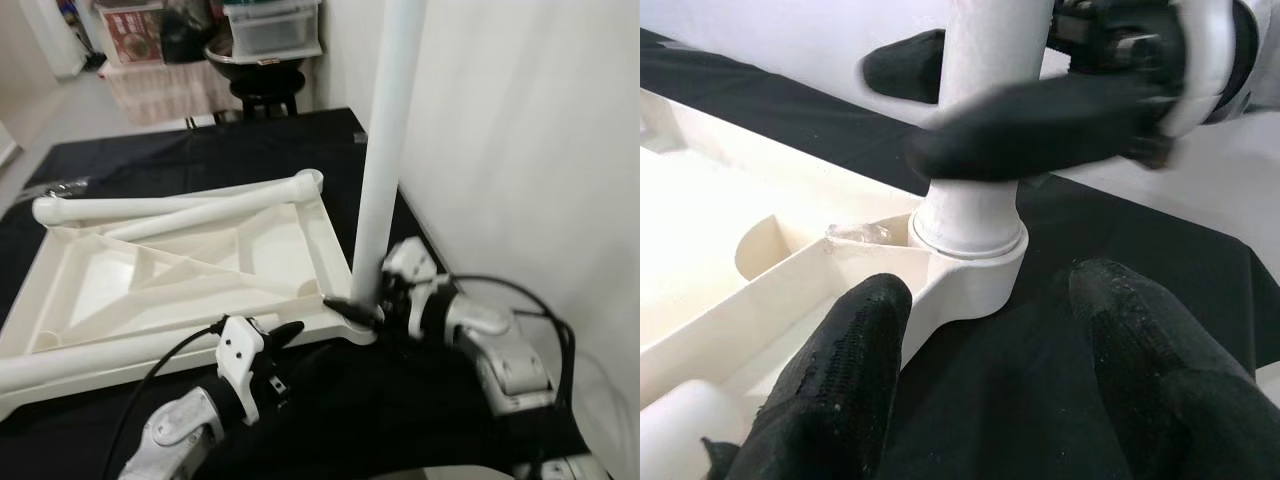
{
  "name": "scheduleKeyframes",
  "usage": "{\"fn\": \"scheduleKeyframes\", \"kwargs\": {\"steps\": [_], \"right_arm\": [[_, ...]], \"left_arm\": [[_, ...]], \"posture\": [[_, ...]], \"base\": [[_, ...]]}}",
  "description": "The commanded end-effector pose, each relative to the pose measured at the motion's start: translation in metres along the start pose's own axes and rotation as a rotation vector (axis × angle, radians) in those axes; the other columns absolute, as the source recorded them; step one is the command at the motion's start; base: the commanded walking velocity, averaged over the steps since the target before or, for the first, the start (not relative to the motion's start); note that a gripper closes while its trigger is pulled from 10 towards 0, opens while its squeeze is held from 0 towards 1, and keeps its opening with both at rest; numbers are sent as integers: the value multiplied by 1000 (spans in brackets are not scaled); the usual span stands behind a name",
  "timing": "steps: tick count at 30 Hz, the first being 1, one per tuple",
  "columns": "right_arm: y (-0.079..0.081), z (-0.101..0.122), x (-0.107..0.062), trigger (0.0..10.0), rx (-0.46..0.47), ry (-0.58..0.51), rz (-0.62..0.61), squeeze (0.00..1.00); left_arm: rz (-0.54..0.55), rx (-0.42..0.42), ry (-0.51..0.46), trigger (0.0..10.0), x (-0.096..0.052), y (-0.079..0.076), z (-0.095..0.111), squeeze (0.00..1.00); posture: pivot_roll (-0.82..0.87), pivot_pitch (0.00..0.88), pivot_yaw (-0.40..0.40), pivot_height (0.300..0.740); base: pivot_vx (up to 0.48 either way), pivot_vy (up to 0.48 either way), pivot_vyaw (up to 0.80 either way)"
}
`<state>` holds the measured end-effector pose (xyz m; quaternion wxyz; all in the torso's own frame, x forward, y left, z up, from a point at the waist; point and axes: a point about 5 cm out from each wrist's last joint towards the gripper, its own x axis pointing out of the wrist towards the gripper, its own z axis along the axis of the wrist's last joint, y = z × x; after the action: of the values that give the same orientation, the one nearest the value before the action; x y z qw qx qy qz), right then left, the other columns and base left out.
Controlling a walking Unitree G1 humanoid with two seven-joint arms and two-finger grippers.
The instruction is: Building children table
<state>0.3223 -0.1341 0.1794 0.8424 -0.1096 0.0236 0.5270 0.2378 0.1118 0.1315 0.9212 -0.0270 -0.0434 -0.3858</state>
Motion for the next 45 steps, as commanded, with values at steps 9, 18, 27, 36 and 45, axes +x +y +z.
{"fn": "scheduleKeyframes", "kwargs": {"steps": [9, 18, 27, 36, 45], "right_arm": [[-35, 8, -9, 0, 28, -9, -20, 0], [-9, -28, -11, 0, 118, 71, -397, 0], [25, -50, 9, 0, 229, 75, -684, 0], [20, -43, 12, 10000, 227, -37, -651, 1000], [37, -38, -9, 10000, 224, -78, -652, 1000]], "left_arm": [[14, -17, 3, 10000, -3, -2, -4, 0], [14, -17, 2, 10000, -6, 0, -2, 0], [7, -15, 11, 10000, -5, 4, -2, 0], [26, 0, 22, 10000, -4, 7, -4, 0], [122, 48, 32, 10000, -7, 14, 0, 0]], "posture": [[-83, 103, 16, 740], [-103, 123, 19, 740], [-95, 114, 24, 740], [-100, 99, 39, 740], [-99, 84, 35, 740]], "base": [[0, 0, 0], [0, 0, 0], [0, 0, 0], [0, 0, 0], [0, 0, 0]]}}
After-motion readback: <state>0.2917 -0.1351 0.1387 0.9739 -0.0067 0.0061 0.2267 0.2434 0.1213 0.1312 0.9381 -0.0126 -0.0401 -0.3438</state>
